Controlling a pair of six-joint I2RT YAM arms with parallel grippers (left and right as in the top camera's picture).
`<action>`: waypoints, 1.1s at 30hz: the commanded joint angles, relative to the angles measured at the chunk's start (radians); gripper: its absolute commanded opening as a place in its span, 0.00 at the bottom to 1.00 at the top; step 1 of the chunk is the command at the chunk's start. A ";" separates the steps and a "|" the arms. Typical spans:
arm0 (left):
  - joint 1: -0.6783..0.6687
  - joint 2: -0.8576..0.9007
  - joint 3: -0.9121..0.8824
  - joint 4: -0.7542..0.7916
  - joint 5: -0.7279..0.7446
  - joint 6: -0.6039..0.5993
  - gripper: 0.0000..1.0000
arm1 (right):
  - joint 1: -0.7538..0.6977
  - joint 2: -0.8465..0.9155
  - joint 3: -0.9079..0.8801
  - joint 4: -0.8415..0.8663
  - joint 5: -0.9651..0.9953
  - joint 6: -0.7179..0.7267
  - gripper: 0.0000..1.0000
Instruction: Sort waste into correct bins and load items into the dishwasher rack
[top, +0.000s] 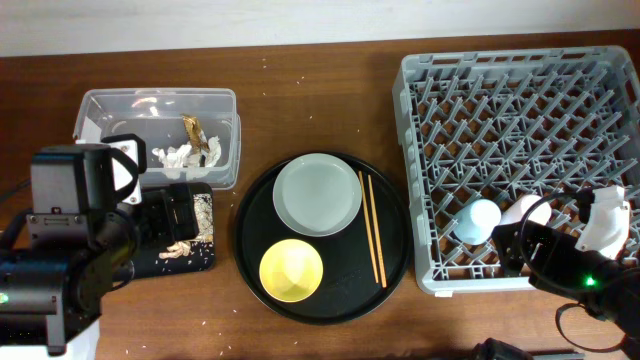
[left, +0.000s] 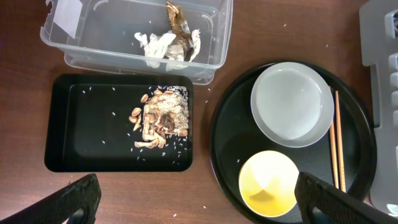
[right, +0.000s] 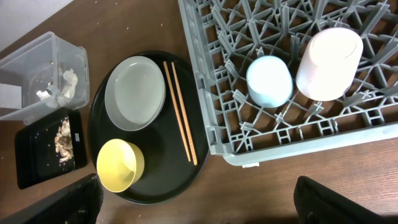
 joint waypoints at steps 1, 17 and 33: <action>0.001 -0.011 0.002 -0.002 0.011 0.009 0.99 | 0.006 0.000 0.006 0.003 0.013 -0.007 0.99; -0.031 -0.914 -1.096 0.949 0.038 0.024 0.99 | 0.006 0.000 0.006 0.003 0.013 -0.007 0.99; -0.016 -1.138 -1.645 1.376 0.060 0.016 0.99 | 0.006 0.000 0.006 0.003 0.013 -0.007 0.99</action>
